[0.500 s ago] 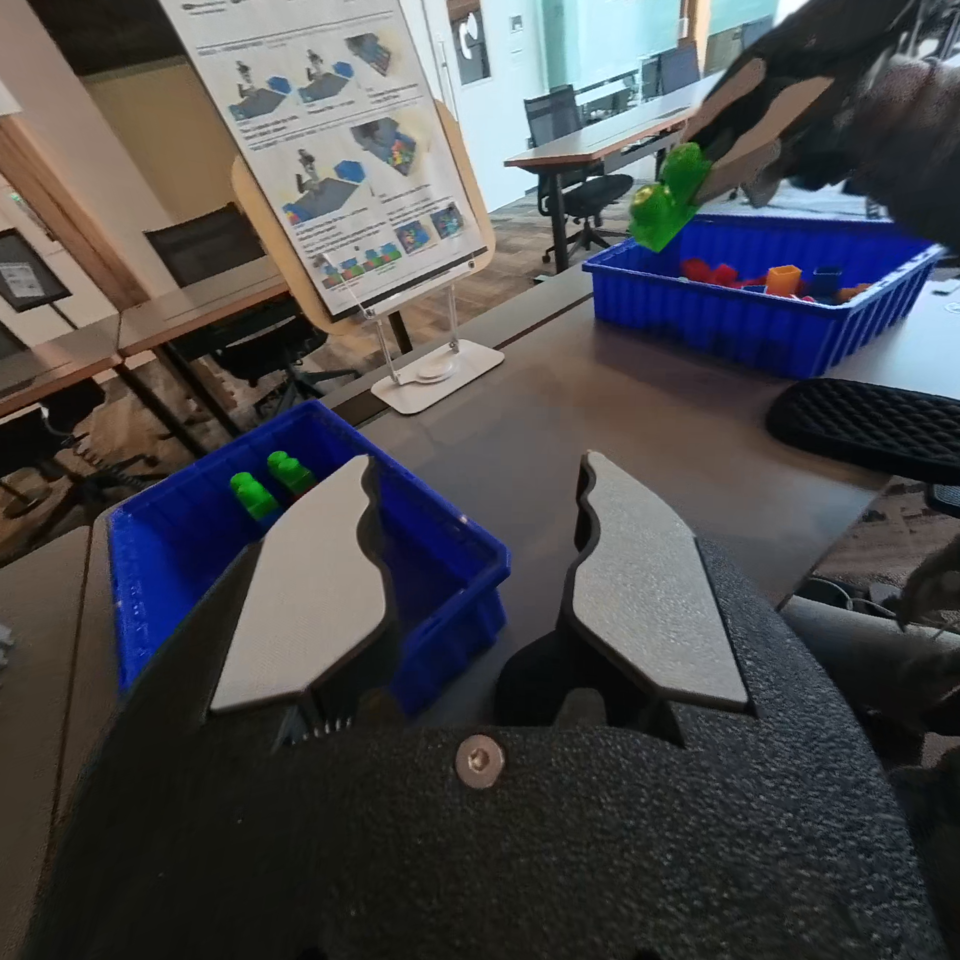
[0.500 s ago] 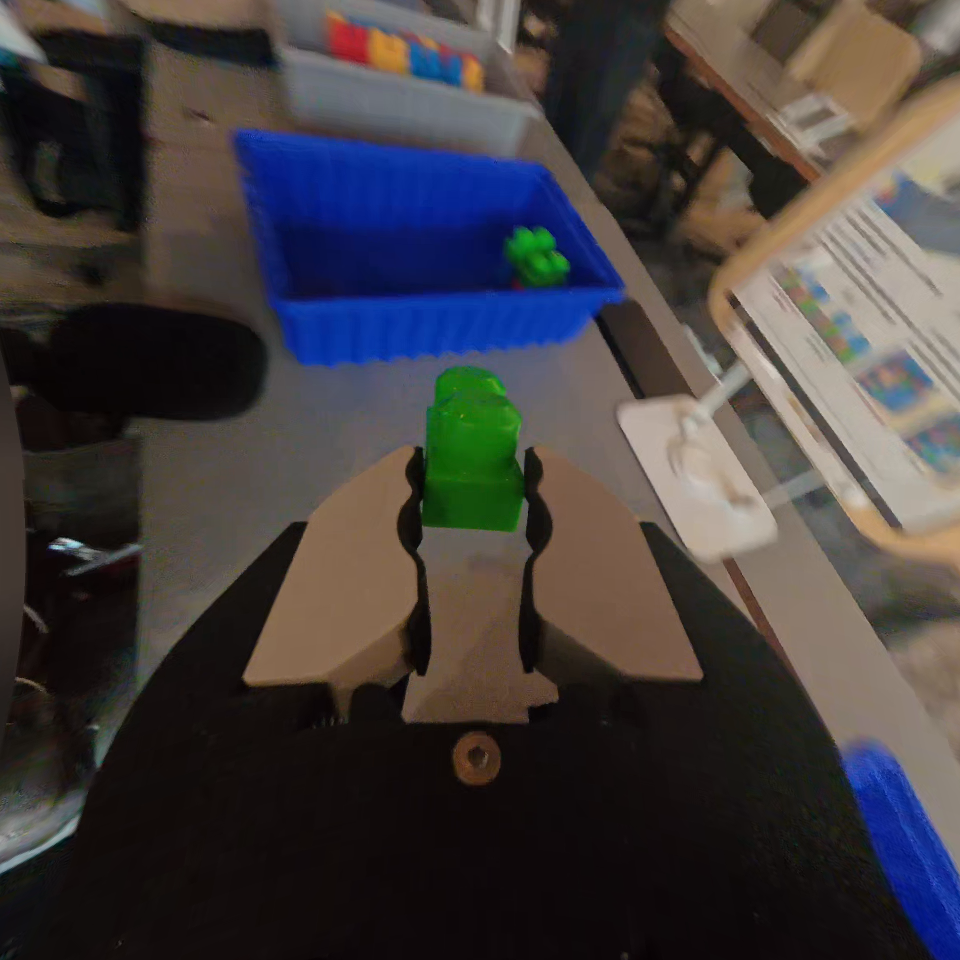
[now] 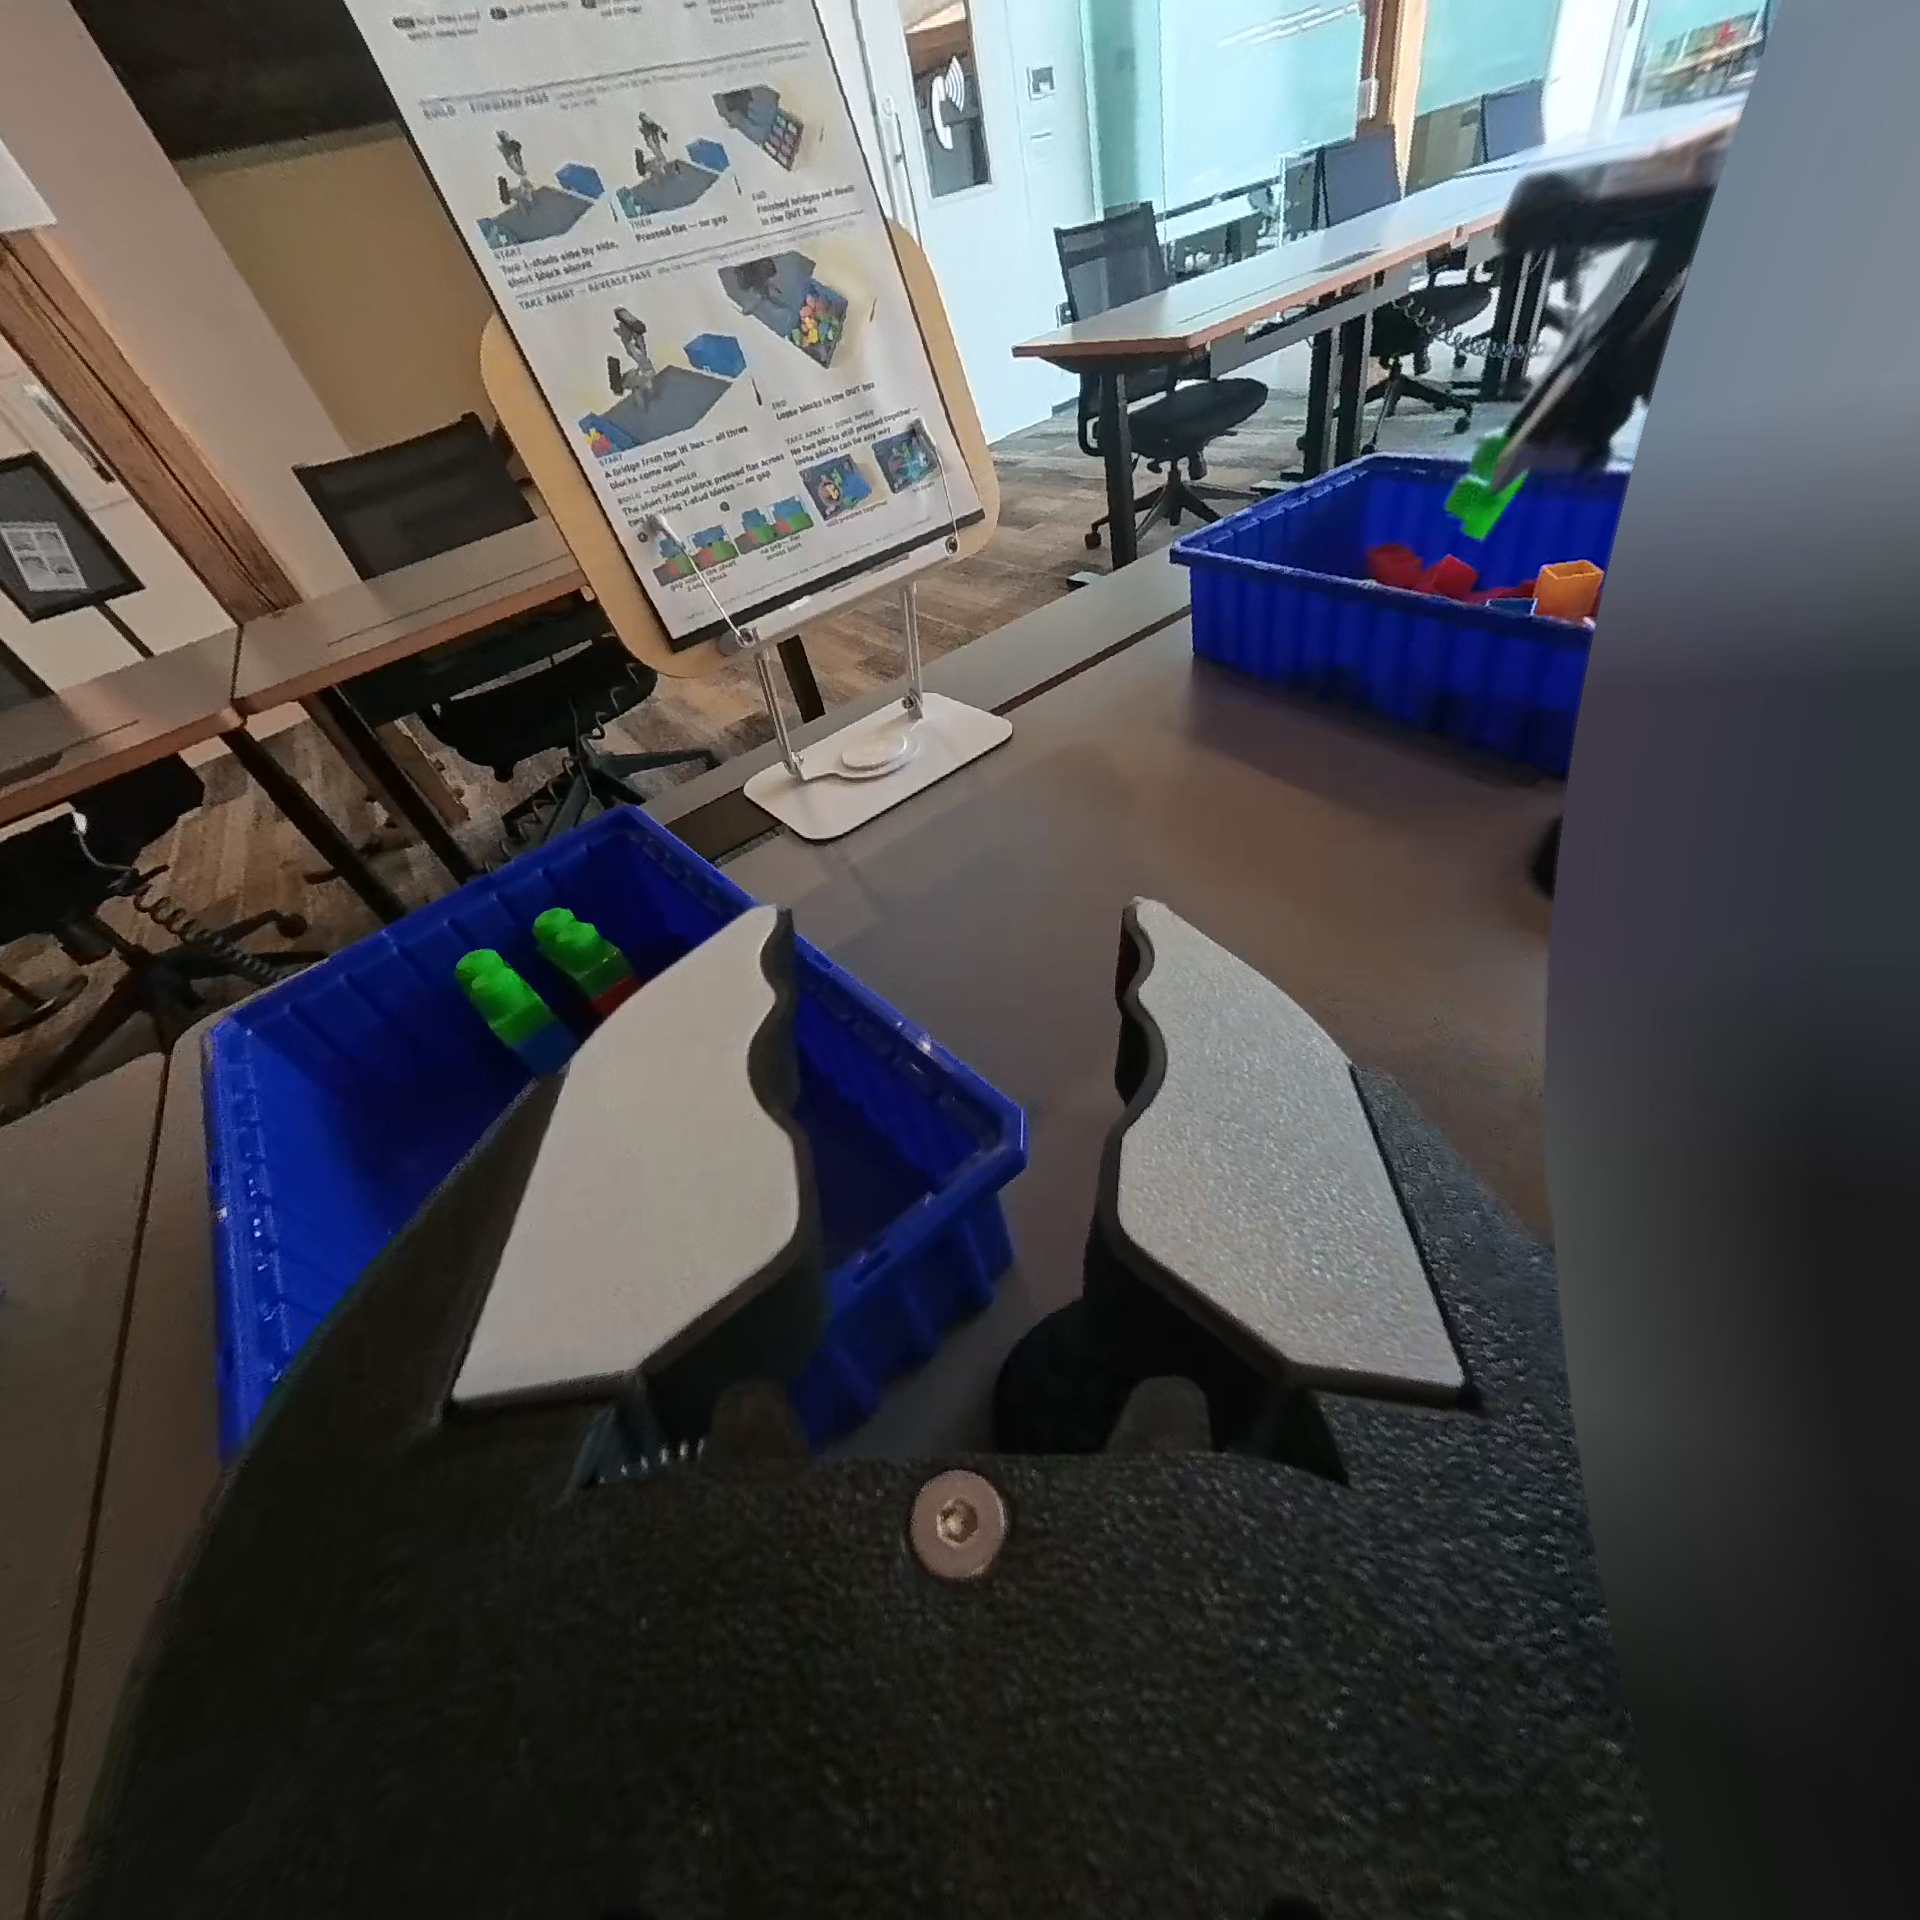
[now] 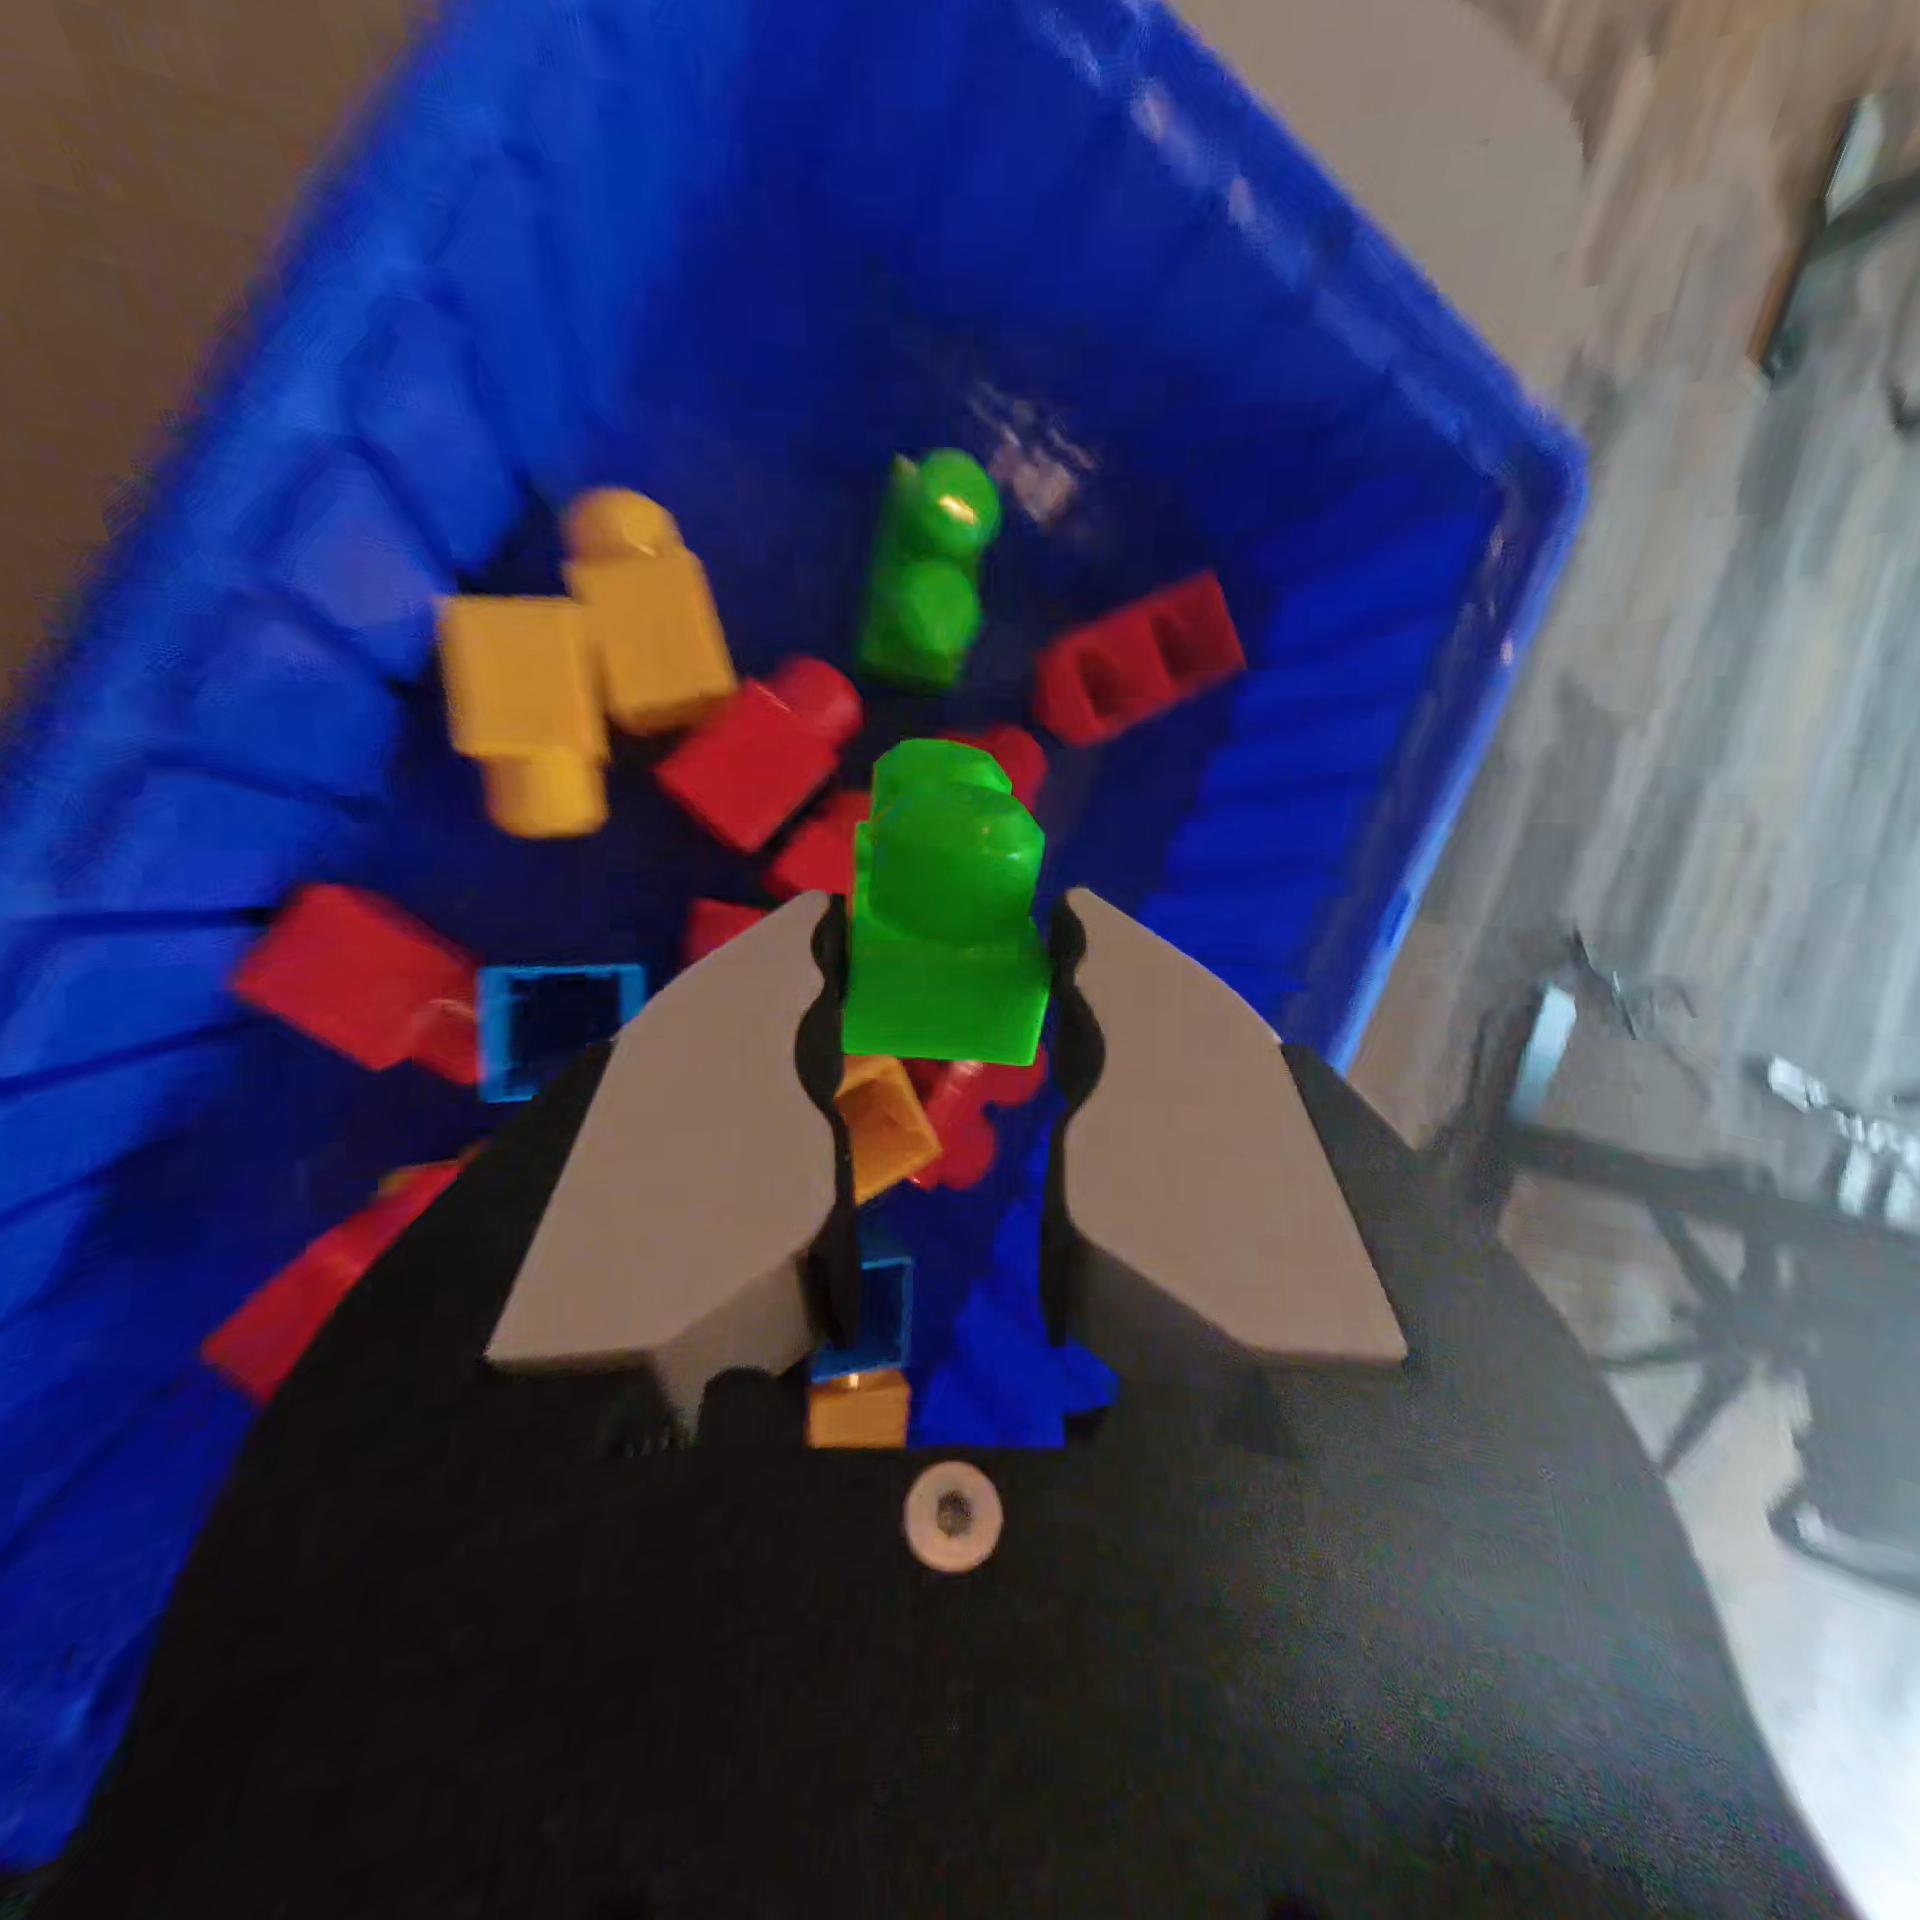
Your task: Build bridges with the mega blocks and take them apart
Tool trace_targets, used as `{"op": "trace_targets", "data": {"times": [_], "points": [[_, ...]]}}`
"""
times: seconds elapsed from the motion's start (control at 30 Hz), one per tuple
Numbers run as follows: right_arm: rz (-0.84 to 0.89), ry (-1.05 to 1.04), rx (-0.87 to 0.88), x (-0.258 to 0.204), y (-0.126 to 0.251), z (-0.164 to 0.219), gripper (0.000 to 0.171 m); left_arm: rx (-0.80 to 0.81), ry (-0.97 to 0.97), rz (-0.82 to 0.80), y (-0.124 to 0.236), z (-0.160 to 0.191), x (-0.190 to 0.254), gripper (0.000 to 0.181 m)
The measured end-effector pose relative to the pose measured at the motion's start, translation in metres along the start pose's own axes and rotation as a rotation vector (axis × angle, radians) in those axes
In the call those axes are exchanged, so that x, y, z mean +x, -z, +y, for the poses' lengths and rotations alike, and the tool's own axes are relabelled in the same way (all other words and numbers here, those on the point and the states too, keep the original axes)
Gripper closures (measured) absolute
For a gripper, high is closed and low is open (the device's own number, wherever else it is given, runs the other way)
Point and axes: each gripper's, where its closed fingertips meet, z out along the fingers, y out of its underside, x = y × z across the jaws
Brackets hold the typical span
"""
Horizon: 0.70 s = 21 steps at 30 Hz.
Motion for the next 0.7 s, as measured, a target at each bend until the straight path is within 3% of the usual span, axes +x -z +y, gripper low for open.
{"op": "trace_targets", "data": {"times": [0.17, 0.33, 0.57, 0.7], "points": [[0.078, -0.111, -0.136, 0.035, -0.04, 0.039, 0.134, 0.014, 0.005, -0.009, 0.003, -0.002, -0.002, 0.125], [0.094, -0.166, -0.158, 0.042, -0.053, 0.052, 0.131, 0.006, 0.007, -0.014, 0.003, 0.0, -0.004, 0.125], [0.08, -0.215, -0.047, 0.037, -0.034, 0.034, 0.092, 0.001, 0.017, -0.016, 0.003, 0.004, -0.008, 0.125], [0.048, -0.211, 0.125, 0.015, -0.004, 0.002, 0.086, -0.011, 0.042, -0.013, -0.005, 0.009, -0.012, 0.125]]}}
